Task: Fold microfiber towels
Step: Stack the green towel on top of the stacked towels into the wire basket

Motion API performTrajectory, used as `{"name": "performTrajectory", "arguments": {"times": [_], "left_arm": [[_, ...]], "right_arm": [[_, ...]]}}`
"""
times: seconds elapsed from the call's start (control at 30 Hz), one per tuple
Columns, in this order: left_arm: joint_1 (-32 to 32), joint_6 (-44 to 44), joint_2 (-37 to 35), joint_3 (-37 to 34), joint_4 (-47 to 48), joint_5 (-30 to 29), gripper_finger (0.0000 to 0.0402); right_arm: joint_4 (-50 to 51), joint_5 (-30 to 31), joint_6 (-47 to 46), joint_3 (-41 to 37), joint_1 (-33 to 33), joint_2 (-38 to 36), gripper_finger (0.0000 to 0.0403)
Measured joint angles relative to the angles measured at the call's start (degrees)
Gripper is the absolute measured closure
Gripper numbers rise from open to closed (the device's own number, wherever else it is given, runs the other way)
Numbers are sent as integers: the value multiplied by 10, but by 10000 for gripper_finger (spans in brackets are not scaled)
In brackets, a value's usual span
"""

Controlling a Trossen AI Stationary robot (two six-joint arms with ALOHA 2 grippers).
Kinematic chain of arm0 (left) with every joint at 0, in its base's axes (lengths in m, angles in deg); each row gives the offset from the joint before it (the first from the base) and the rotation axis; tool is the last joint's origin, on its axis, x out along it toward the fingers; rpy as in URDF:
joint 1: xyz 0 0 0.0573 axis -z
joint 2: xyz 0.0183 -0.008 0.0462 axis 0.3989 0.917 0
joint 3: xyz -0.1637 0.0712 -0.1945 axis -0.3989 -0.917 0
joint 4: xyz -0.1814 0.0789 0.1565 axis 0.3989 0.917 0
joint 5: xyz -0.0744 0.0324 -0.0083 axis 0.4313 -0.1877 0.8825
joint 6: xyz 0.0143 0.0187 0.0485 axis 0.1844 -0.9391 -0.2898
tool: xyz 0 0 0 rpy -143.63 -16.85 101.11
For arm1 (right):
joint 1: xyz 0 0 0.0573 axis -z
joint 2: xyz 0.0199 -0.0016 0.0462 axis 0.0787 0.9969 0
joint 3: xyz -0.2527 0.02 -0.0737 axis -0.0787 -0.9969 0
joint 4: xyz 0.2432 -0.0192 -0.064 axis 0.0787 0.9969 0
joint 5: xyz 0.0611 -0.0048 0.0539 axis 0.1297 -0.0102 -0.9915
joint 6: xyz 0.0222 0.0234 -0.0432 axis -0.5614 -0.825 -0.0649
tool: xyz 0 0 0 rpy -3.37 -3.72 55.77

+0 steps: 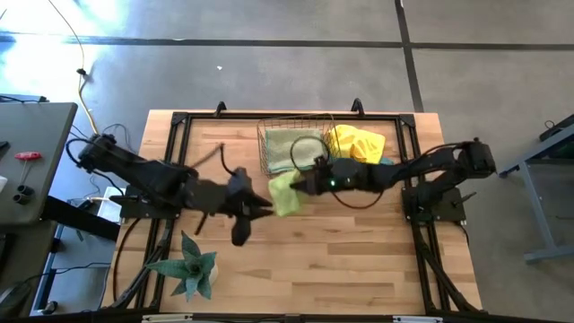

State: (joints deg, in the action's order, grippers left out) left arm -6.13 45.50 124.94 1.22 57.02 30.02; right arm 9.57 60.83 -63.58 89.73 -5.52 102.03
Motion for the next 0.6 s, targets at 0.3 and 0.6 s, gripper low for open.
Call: {"name": "performTrajectory", "arguments": {"times": [0.3, 0.6], "left_arm": [[-70, -115, -80, 0, 10, 2, 321], [-108, -147, -131, 0, 95, 7, 321]], "right_arm": [[204, -27, 149, 173, 120, 4, 403], [213, -58, 139, 217, 203, 72, 403]]}}
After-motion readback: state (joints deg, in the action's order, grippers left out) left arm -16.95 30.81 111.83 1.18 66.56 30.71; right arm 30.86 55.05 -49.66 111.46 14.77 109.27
